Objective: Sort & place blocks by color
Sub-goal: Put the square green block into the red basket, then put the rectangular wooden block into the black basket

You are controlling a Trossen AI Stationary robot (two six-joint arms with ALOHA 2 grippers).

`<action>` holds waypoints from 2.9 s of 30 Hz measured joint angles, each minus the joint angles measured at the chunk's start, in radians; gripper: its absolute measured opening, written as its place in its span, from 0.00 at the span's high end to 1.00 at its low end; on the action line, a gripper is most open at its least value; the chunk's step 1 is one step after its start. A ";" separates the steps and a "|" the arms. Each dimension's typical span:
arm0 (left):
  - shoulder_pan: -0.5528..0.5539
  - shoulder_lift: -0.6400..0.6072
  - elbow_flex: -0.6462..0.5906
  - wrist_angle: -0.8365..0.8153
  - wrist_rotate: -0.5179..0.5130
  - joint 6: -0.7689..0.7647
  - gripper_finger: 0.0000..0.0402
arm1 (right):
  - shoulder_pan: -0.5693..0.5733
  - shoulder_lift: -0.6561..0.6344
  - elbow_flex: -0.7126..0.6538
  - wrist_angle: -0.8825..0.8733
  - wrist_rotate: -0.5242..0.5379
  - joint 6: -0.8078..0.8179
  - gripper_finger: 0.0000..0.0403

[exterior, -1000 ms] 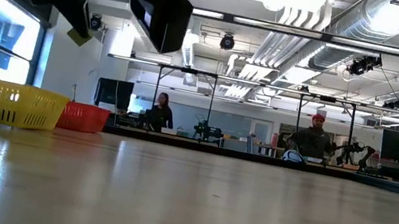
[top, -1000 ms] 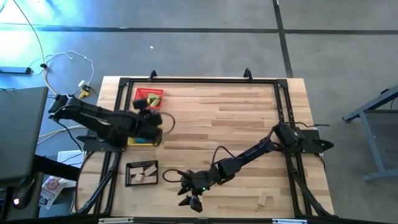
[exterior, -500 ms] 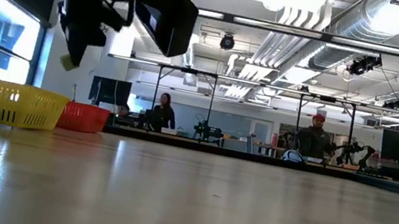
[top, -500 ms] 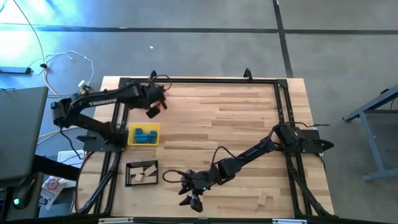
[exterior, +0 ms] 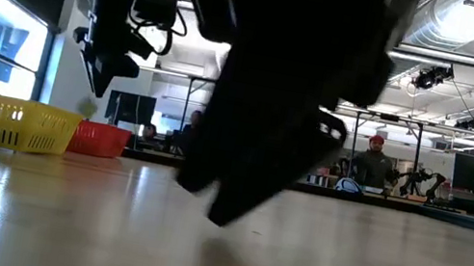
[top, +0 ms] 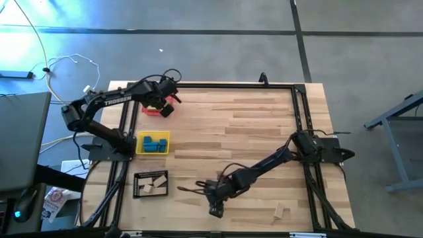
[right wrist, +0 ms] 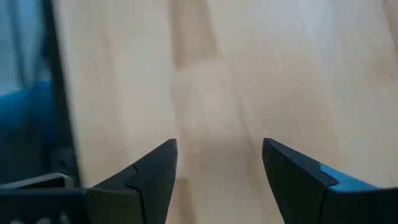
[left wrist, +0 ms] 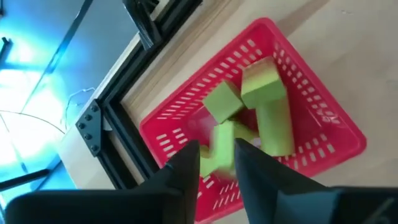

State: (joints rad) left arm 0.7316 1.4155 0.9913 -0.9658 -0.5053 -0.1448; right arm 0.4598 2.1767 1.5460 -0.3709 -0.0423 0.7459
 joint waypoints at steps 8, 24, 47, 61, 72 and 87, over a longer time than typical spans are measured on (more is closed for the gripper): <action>0.040 0.000 0.000 0.005 0.010 -0.007 0.68 | 0.046 -0.060 0.000 -0.168 0.119 0.065 0.45; -0.054 -0.023 0.000 -0.006 0.180 -0.027 0.59 | 0.195 -0.179 0.000 -0.517 0.337 0.550 0.45; -0.392 -0.066 0.000 -0.006 0.151 -0.142 0.59 | 0.443 -0.179 0.000 -0.883 0.261 1.414 0.45; -0.446 -0.066 0.000 -0.005 0.097 -0.143 0.59 | 0.527 -0.178 -0.001 -0.866 0.062 1.630 0.45; -0.446 -0.066 0.000 -0.005 0.097 -0.141 0.59 | 0.530 -0.123 -0.001 -0.837 0.004 1.640 0.45; -0.446 -0.066 0.000 -0.005 0.097 -0.141 0.59 | 0.521 -0.087 -0.013 -0.809 -0.034 1.662 0.45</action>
State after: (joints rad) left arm 0.2859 1.3495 0.9913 -0.9707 -0.4080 -0.2854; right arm 0.9804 2.0900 1.5329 -1.1799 -0.0767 2.4082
